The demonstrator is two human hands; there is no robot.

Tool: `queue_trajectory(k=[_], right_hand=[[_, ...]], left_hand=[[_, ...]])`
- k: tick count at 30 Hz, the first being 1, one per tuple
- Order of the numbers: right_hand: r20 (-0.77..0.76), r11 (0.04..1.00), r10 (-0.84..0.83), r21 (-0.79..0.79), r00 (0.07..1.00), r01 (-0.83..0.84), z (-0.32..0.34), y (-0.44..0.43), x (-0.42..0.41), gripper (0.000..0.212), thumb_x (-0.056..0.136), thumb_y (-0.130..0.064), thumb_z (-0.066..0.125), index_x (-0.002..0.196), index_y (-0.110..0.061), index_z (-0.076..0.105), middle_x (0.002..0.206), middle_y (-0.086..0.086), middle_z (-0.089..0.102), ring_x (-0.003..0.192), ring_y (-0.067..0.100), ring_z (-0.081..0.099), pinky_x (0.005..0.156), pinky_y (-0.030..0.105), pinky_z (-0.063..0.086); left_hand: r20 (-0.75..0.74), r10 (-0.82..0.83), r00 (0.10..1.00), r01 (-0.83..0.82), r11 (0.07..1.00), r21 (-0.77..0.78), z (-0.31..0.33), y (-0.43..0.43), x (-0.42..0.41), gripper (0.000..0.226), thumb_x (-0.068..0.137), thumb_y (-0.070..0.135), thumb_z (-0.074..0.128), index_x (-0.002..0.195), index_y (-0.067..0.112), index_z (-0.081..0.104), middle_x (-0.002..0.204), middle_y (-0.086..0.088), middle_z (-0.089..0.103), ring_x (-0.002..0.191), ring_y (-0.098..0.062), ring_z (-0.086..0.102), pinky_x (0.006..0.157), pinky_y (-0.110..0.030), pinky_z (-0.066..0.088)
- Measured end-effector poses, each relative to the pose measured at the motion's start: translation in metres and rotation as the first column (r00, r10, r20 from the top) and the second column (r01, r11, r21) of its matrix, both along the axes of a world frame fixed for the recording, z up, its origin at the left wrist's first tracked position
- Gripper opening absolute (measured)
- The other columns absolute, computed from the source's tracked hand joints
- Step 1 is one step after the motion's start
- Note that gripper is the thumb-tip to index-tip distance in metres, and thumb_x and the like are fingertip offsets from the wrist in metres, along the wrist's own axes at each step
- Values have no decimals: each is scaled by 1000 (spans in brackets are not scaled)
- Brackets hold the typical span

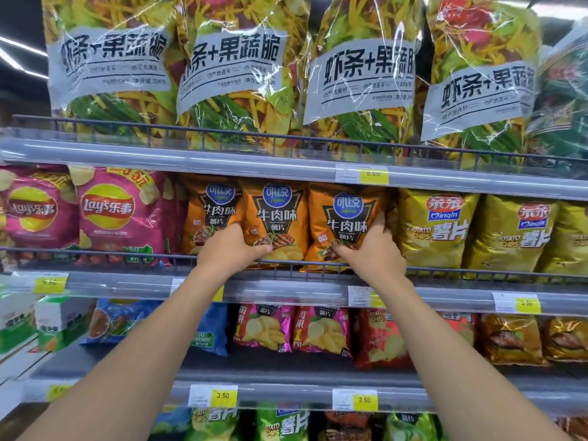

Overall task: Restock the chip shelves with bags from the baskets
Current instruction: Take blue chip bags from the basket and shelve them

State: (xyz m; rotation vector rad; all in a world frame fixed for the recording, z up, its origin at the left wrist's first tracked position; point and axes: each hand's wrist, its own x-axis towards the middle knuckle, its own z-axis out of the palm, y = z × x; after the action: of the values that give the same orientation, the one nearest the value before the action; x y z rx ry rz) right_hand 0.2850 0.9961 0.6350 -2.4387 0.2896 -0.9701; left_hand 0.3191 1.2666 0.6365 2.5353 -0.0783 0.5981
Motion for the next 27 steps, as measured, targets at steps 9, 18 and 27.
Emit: queue_trajectory(k=[9,18,27], right_hand=[[297,983,170,-116,940,-141,-24,-30,-39,67,91,-44,72,147,-20,43,140,-3,49,126,17,52,101,40,53],[508,976,140,-218,850,-30,-33,-109,-63,42,92,-25,73,130,-23,54,122,-5,53,112,16,56,88,36,56],[457,987,-95,-69,884,142,-31,-260,-71,76,86,-50,75,150,-32,37,156,13,31,141,35,36,111,52,42]], left_hand=[[365,-11,931,43,996,-80,-21,-8,-24,76,88,55,74,147,16,44,140,-10,54,131,-33,50,100,-48,49],[706,-165,688,184,982,50,-31,-136,-70,58,90,36,77,142,25,55,145,-7,47,133,-29,46,105,-44,46],[571,-278,773,327,945,18,-39,-288,-73,76,95,49,69,159,43,28,163,-3,30,142,-30,41,105,-45,50]])
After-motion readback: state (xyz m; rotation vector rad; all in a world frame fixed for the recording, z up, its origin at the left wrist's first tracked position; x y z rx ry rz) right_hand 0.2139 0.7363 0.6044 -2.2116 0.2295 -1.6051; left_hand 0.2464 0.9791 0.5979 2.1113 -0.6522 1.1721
